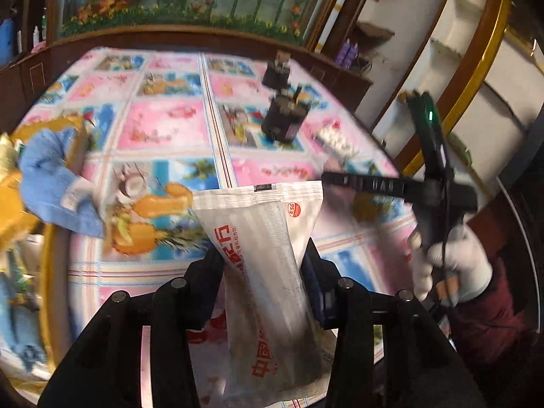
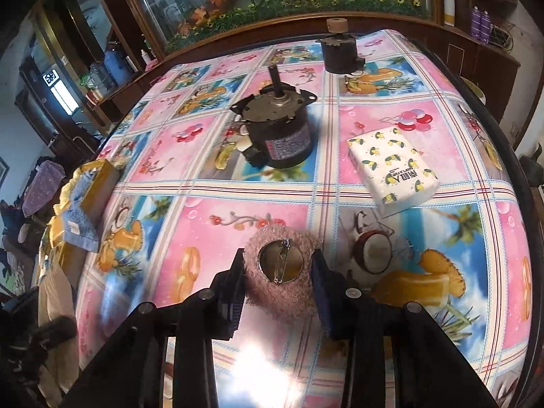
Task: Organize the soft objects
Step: 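Grasp the white red-printed plastic bag with the left tool while the right grasps the pink fluffy pouch, then carry the white bag and pink pouch over the foam box and open both tools, then swing both open tools back over the table toward the lemon-print tissue pack, then grasp the lemon-print tissue pack with the right tool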
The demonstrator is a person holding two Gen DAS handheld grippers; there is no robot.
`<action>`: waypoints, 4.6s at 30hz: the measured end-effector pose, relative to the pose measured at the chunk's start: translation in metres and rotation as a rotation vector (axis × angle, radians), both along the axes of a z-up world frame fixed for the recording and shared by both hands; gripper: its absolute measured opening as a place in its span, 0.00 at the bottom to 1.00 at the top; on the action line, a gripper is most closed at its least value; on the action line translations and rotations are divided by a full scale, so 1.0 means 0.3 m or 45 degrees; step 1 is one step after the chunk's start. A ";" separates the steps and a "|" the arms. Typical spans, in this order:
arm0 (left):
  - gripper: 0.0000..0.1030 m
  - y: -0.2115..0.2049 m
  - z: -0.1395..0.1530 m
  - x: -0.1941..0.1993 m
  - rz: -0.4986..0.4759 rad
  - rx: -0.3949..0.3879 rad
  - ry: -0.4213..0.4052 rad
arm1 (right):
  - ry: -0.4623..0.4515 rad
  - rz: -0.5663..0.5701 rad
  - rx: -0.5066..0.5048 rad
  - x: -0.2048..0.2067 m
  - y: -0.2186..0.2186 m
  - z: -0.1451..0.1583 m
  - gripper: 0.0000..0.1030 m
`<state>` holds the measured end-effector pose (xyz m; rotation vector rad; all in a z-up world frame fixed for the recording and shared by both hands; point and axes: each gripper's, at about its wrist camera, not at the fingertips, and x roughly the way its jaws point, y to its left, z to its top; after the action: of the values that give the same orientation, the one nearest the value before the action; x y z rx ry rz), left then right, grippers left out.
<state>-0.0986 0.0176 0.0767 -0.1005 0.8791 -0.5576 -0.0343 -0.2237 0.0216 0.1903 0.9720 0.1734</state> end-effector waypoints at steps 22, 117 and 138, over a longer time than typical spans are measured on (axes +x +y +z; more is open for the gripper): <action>0.41 0.807 0.205 0.171 0.591 -0.047 -0.135 | -0.174 0.586 0.162 -0.059 0.711 0.312 0.36; 0.76 -0.064 0.025 0.031 0.319 0.613 -0.169 | -0.097 -0.093 0.110 -0.152 -0.026 0.026 0.93; 0.76 -0.064 -0.013 0.035 0.281 0.597 -0.136 | -0.128 -0.356 0.109 -0.034 -0.343 0.063 0.93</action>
<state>-0.0882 -0.0017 0.0728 0.2538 0.8614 -0.1406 -0.0447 -0.3266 0.0405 0.3896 0.8287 -0.0319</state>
